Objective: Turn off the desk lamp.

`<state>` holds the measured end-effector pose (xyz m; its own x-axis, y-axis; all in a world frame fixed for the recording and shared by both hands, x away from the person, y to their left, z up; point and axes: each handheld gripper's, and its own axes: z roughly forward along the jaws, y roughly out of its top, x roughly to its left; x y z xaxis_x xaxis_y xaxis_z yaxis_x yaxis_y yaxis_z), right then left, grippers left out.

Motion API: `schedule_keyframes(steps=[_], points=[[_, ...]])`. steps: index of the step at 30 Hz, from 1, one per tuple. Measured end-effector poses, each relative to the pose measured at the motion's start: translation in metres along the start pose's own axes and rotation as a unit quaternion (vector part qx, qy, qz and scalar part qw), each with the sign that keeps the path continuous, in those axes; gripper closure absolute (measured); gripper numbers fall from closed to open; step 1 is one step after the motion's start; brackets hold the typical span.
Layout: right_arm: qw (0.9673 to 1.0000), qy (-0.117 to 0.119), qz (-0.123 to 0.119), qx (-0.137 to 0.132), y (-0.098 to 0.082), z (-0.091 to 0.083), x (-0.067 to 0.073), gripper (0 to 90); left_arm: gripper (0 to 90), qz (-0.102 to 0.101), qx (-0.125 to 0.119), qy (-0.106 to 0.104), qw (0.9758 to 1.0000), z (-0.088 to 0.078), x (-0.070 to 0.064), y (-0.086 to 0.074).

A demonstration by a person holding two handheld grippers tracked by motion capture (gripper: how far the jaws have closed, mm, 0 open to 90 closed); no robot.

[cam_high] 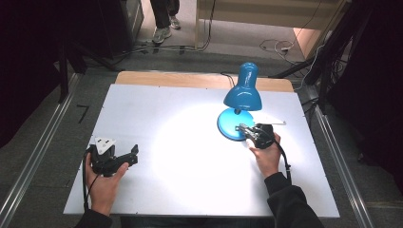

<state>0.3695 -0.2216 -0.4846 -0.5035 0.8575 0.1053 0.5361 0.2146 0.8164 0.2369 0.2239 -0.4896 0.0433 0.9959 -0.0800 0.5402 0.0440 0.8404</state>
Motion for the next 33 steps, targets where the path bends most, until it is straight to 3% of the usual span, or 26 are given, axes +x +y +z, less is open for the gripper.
schedule_keyframes(steps=[15, 33], points=[[0.9999, -0.001, 0.008, 0.014, -0.001, 0.018, -0.002, 87.9, 7.1, -0.001, -0.002, -0.002, 1.0, 0.0, 0.0, 0.0], [0.9999, -0.001, -0.002, 0.015, 0.003, 0.022, -0.001, 88.2, 7.1, -0.001, -0.002, -0.005, 1.0, -0.001, 0.0, 0.0]])
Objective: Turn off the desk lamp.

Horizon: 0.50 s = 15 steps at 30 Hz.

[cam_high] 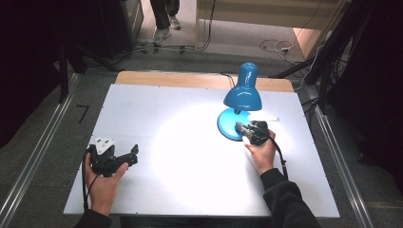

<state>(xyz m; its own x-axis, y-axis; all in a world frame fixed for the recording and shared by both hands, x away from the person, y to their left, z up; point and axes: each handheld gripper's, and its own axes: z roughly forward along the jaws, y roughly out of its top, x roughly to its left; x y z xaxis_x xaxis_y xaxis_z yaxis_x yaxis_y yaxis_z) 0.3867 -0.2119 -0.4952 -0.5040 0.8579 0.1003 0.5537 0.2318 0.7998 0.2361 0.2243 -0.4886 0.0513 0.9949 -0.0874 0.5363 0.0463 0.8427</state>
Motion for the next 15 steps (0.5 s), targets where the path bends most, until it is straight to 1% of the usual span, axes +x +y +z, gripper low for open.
schedule_keyframes(steps=[2, 3, 4, 5, 6, 8, 10, 12, 13, 14, 15], points=[[1.0, 0.0, -0.001, -0.001, 0.0, 0.001, 0.0, 88.3, 7.1, 0.0, 0.001, 0.0, 1.0, 0.0, 0.0, 0.0], [0.9999, -0.014, -0.01, -0.002, 0.0, 0.003, 0.0, 88.3, 7.1, -0.001, 0.001, 0.0, 1.0, 0.0, 0.0, 0.0], [0.9999, -0.012, -0.004, -0.005, -0.001, 0.003, -0.001, 88.4, 7.1, -0.001, 0.001, 0.0, 1.0, 0.0, 0.0, 0.0], [0.9999, -0.012, -0.004, -0.005, -0.001, 0.003, -0.001, 88.4, 7.1, -0.001, 0.001, 0.0, 1.0, 0.0, 0.001, 0.0], [0.9999, -0.009, 0.004, -0.002, 0.0, 0.003, -0.002, 88.3, 7.1, -0.002, -0.001, 0.0, 1.0, 0.0, 0.001, 0.0], [1.0, -0.007, 0.002, -0.001, 0.001, 0.004, -0.002, 88.3, 7.1, -0.002, 0.0, 0.0, 1.0, 0.0, 0.001, 0.0], [0.9999, -0.011, 0.004, -0.003, 0.001, 0.004, -0.001, 88.3, 7.1, -0.001, 0.002, -0.001, 1.0, 0.001, 0.001, 0.0], [0.9998, -0.013, 0.01, -0.008, 0.002, 0.002, -0.004, 88.1, 7.1, -0.001, 0.001, -0.002, 1.0, 0.001, 0.001, 0.0], [0.9996, -0.011, 0.021, -0.016, 0.003, -0.002, -0.008, 87.7, 7.1, -0.002, 0.0, -0.001, 1.0, 0.001, 0.001, 0.0], [0.9996, -0.011, 0.021, -0.016, 0.003, -0.002, -0.008, 87.7, 7.1, -0.002, 0.0, -0.001, 1.0, 0.001, 0.001, 0.0], [0.9993, -0.013, 0.03, -0.02, 0.005, -0.005, -0.011, 82.7, 7.1, -0.003, 0.0, 0.0, 1.0, 0.001, 0.001, 0.0]])
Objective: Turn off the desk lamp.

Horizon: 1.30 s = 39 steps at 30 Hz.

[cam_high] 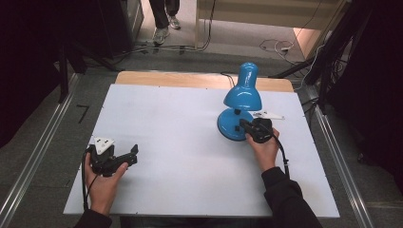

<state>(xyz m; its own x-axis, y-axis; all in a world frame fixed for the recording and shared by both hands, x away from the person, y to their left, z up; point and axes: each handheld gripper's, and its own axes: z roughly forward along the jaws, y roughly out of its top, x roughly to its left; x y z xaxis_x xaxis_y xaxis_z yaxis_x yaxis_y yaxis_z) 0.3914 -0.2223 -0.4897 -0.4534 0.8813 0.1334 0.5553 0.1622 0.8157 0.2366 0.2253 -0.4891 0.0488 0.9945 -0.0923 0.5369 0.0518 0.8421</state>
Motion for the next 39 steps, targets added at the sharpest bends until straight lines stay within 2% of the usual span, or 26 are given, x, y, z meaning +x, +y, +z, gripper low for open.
schedule_keyframes(steps=[2, 3, 4, 5, 7, 15, 16, 18, 23, 28, 39], points=[[1.0, 0.002, 0.002, 0.0, 0.0, -0.001, -0.001, 80.9, 7.1, 0.0, 0.0, 0.0, 1.0, 0.0, 0.0, 0.0], [1.0, 0.007, 0.007, -0.002, 0.001, -0.003, -0.002, 75.9, 7.1, 0.0, -0.001, 0.0, 1.0, 0.0, 0.0, 0.0], [1.0, 0.007, 0.007, -0.002, 0.001, -0.003, -0.002, 75.9, 7.1, 0.001, -0.001, 0.0, 1.0, 0.0, 0.0, 0.0], [0.9999, 0.012, 0.011, -0.005, 0.002, -0.005, -0.002, 70.2, 7.1, 0.0, -0.001, 0.0, 1.0, -0.001, 0.0, 0.0], [0.9998, 0.013, 0.01, -0.005, 0.003, -0.006, -0.001, 67.3, 7.1, 0.0, -0.001, 0.0, 1.0, -0.001, 0.0, 0.0], [0.9997, 0.018, 0.005, -0.018, 0.006, -0.014, 0.0, 36.2, 7.1, -0.003, 0.0, 0.0, 1.0, 0.0, 0.001, 0.0], [0.9997, 0.018, 0.005, -0.018, 0.006, -0.014, 0.0, 36.2, 7.1, -0.003, 0.001, 0.0, 1.0, 0.0, 0.002, 0.0], [0.9997, 0.02, 0.004, -0.011, 0.006, -0.014, 0.0, 30.1, 7.1, -0.001, 0.001, 0.002, 1.0, 0.0, 0.002, 0.0], [0.9998, 0.018, 0.0, -0.008, 0.005, -0.014, 0.002, 25.3, 7.1, -0.003, 0.003, 0.003, 1.0, 0.0, 0.003, 0.0], [0.9998, 0.013, -0.015, -0.003, 0.006, -0.019, 0.005, 20.1, 7.1, -0.006, 0.002, 0.003, 1.0, 0.0, 0.004, 0.0], [0.9995, 0.012, -0.03, 0.003, 0.002, -0.036, 0.006, 16.3, 7.1, -0.009, 0.002, 0.003, 1.0, 0.0, 0.005, 0.0]])
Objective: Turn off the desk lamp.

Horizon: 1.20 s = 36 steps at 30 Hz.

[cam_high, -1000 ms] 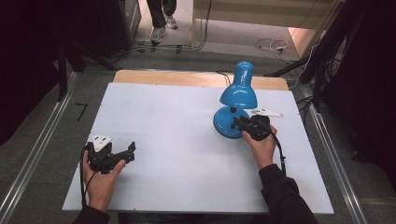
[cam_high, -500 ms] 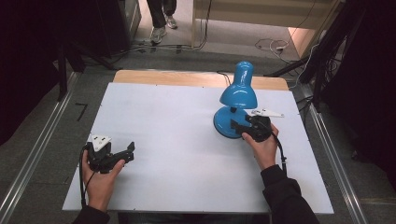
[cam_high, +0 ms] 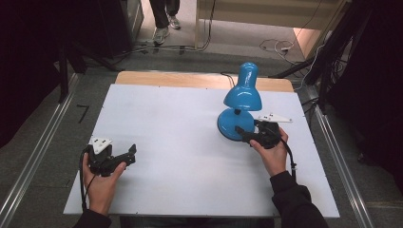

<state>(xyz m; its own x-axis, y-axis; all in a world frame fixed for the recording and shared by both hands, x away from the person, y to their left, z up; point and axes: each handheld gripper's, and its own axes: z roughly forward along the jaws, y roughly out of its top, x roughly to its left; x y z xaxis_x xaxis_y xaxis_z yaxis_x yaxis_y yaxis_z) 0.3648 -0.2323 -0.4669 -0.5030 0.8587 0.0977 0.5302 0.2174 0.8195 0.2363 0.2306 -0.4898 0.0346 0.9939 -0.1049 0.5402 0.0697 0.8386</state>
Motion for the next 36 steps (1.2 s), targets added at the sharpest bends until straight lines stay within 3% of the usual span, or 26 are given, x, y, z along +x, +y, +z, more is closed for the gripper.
schedule_keyframes(steps=[11, 36], points=[[1.0, -0.004, 0.0, -0.002, -0.009, -0.014, -0.004, 16.1, 7.1, -0.002, 0.001, 0.002, 1.0, 0.0, 0.001, 0.0], [0.9995, -0.027, 0.007, 0.015, -0.036, -0.045, -0.031, 15.9, 7.1, -0.006, 0.002, 0.006, 1.0, 0.0, 0.003, 0.0]])
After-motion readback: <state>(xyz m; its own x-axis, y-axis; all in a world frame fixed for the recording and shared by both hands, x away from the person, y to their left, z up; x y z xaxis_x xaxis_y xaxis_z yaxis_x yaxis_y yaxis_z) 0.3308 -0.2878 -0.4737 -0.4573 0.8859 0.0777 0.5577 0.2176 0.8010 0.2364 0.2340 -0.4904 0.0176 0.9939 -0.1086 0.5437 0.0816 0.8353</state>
